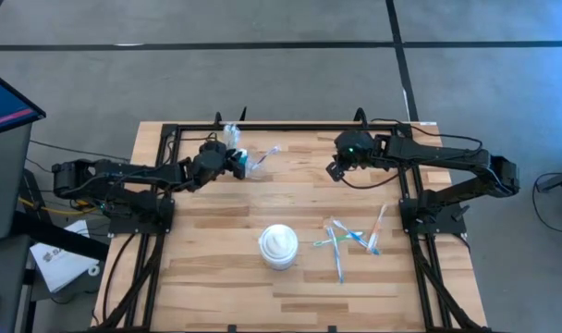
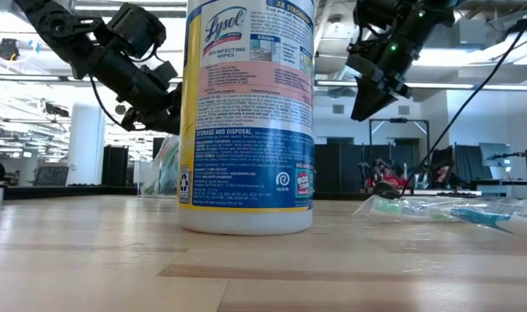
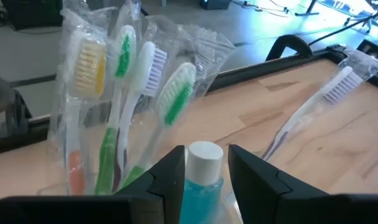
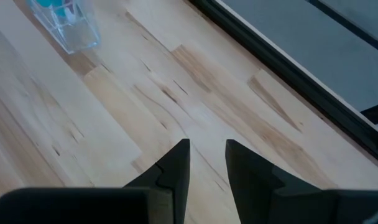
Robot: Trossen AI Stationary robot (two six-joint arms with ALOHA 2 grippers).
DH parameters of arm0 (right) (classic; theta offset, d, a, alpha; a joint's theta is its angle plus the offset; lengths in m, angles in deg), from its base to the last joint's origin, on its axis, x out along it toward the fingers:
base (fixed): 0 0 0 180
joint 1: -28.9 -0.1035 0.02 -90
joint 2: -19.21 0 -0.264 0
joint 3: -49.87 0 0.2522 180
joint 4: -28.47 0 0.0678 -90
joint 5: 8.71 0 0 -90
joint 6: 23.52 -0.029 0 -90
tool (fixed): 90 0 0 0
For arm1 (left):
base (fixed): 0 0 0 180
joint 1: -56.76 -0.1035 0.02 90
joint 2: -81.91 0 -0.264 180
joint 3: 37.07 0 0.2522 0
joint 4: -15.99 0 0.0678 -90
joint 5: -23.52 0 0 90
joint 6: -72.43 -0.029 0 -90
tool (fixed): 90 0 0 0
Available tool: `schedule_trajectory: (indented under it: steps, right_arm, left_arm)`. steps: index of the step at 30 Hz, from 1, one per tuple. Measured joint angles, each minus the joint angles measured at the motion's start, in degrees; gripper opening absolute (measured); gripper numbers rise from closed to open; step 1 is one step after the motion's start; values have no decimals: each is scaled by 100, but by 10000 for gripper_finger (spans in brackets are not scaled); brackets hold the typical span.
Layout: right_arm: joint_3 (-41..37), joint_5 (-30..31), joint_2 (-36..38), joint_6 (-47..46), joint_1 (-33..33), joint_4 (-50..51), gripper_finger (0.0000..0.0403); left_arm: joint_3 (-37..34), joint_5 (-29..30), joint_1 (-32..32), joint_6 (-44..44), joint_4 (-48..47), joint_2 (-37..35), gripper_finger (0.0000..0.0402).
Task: Pick & Place toothbrushing station
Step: Put the blue mouthwash into the transparent organizer
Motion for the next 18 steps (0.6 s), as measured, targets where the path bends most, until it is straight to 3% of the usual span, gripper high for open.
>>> schedule_trajectory:
  steps: [12,18]
  right_arm:
    - [0,2,0,1,1,-69,95]
    - [0,2,0,1,4,-78,95]
  left_arm:
    - [9,37,7,26,413,-621,118]
    - [11,-61,7,25,860,-440,105]
